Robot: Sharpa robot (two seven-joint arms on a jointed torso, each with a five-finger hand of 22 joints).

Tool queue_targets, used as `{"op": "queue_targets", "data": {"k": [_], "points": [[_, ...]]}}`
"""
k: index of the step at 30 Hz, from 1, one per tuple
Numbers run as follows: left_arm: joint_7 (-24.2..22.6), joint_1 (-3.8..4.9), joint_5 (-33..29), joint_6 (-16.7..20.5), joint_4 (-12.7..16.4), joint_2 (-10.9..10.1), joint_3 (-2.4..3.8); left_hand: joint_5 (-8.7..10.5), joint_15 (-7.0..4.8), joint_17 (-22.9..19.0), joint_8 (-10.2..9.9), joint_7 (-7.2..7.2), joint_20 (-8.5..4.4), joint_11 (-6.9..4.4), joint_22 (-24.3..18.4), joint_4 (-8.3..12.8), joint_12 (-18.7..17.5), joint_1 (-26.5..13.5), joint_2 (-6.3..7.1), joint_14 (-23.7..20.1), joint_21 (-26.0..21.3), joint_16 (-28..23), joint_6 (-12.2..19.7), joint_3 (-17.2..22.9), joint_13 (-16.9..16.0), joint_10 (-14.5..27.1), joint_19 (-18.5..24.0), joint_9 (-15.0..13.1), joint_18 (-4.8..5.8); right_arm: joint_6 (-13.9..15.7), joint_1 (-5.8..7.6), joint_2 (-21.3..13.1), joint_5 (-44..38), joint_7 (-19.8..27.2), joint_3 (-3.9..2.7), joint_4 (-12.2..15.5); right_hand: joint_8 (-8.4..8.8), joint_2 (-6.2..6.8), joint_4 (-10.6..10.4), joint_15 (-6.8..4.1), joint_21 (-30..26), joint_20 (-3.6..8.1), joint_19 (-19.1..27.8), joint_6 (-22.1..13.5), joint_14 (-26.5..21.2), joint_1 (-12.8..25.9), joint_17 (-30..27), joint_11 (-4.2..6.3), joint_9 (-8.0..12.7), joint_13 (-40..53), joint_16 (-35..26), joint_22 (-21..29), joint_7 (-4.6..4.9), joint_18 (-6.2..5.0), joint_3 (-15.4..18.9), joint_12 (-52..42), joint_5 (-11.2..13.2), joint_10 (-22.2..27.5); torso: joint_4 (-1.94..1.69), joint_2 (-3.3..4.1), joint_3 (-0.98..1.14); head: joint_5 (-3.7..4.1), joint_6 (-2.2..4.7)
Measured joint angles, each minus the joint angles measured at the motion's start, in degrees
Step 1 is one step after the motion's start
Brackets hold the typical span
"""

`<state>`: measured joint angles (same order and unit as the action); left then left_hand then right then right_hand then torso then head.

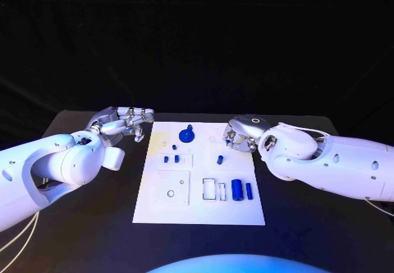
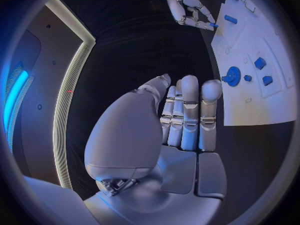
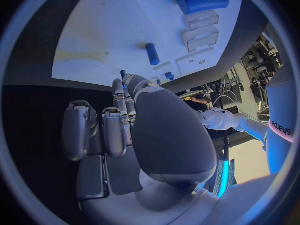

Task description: Assemble the parts on the task board

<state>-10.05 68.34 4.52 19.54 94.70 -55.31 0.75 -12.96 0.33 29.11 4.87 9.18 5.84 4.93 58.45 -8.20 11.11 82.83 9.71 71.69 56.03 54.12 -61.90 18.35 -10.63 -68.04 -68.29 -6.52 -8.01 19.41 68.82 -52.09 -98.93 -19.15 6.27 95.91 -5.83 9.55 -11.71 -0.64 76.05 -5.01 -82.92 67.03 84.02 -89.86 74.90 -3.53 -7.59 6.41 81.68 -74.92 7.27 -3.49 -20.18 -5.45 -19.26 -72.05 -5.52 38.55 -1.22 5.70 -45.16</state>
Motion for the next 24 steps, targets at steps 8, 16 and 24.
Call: {"op": "queue_targets", "data": {"k": [8, 16, 24], "points": [[0.0, 0.00, 0.0, -0.1, -0.3, 0.4, -0.01, 0.00, 0.00, 0.0, 0.0, 0.00, 0.00, 0.00, 0.0, 0.0, 0.0, 0.0, 0.00, 0.0, 0.0, 0.0, 0.0, 0.0, 0.0, 0.0, 0.0, 0.0, 0.00, 1.3, 0.06, 1.3, 0.6, 0.1, -0.06, 6.0, 0.01, -0.10, 0.2, 0.00, 0.3, 0.00, 0.0, 0.0, 0.0, 0.4, 0.0, 0.20, 0.0, 0.0, 0.0, 0.0, 0.00, 0.00, -0.2, 0.0, 0.0, -0.4, -0.11, 0.01, 0.01, -1.44, 0.38], [0.1, 0.00, 0.0, -0.2, -0.6, 0.9, -0.02, 0.00, 0.00, -0.1, 0.0, 0.00, 0.00, 0.00, 0.0, 0.0, 0.0, 0.0, 0.00, 0.0, 0.0, 0.0, 0.0, 0.0, -0.1, 0.0, 0.0, 0.1, 0.01, 2.6, -0.73, 5.4, 1.9, 1.0, -0.09, 7.6, 0.16, 0.13, 0.4, 0.01, 0.3, 0.00, 0.0, 0.0, 0.0, 0.6, 0.0, 0.19, -0.1, -0.2, 0.2, 0.0, 0.00, 0.00, -0.4, 0.0, 0.1, -0.4, -0.33, 0.00, -0.13, -3.91, 0.28], [0.1, -0.01, 0.0, -0.3, -0.6, 1.3, -0.03, 0.00, 0.00, -0.1, 0.0, 0.00, 0.00, 0.00, 0.0, 0.0, 0.0, 0.0, 0.00, 0.0, 0.0, 0.0, 0.0, 0.0, -0.1, 0.0, 0.0, 0.1, 0.01, 3.7, -3.12, 8.8, 3.1, 2.3, -0.08, 6.1, 0.17, 0.13, 0.6, 0.01, 0.3, 0.00, 0.0, 0.0, 0.0, 0.6, 0.0, 0.15, -0.1, -0.2, 0.2, 0.0, -0.01, 0.00, -0.6, 0.0, 0.1, -0.4, -0.33, 0.00, -0.16, -6.88, -0.52]]}}
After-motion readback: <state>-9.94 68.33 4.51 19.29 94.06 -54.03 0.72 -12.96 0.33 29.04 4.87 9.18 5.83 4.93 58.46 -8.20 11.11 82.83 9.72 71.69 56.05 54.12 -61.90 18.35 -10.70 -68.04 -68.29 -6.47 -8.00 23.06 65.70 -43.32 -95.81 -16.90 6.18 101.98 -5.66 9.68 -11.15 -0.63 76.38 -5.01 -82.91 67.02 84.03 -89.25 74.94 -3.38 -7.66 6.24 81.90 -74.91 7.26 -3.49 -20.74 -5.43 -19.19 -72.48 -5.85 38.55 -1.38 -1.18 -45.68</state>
